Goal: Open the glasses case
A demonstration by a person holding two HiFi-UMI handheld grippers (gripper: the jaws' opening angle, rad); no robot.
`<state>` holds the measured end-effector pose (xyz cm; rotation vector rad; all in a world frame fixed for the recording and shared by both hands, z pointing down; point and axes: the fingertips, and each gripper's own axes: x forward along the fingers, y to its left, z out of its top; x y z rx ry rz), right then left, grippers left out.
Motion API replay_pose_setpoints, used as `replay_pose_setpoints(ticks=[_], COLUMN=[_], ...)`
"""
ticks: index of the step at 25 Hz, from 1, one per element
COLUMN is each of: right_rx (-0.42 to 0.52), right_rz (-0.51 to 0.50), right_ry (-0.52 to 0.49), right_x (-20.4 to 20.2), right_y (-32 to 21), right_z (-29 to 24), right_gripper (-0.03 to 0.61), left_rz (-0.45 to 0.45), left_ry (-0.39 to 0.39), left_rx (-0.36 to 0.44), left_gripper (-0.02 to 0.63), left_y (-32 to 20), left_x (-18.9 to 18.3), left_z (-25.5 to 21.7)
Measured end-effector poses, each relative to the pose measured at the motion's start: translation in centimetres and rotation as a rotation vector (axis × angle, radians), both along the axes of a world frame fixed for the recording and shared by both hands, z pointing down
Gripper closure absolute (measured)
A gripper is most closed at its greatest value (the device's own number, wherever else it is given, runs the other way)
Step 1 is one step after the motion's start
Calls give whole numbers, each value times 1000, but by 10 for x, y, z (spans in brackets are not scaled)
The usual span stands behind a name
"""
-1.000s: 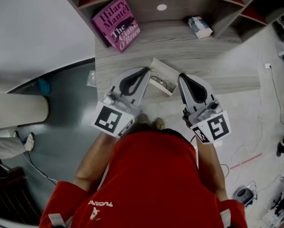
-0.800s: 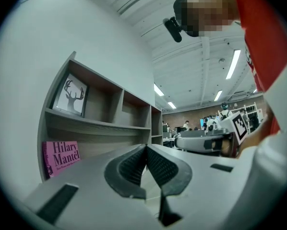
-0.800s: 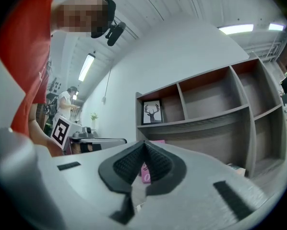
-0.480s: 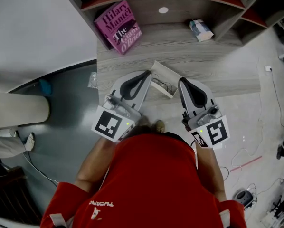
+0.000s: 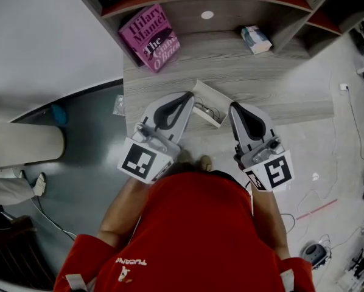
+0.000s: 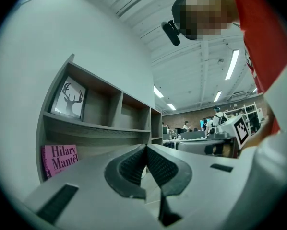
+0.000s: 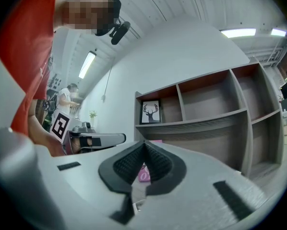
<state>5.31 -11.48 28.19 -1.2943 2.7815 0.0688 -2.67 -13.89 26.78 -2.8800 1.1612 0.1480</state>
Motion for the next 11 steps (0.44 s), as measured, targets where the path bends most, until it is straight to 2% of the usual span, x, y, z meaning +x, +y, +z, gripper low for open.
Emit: replay_pose_setpoints(ticks=[11], right_rx=[-8], right_rz=[-2], right_ry=[-4], right_x=[4], right_y=[1], right_z=[3], right_gripper=[574], left_rz=[5], left_ry=[2], left_rx=[-5], left_gripper=[604], left_y=[0], left_x=[5], left_z=[0])
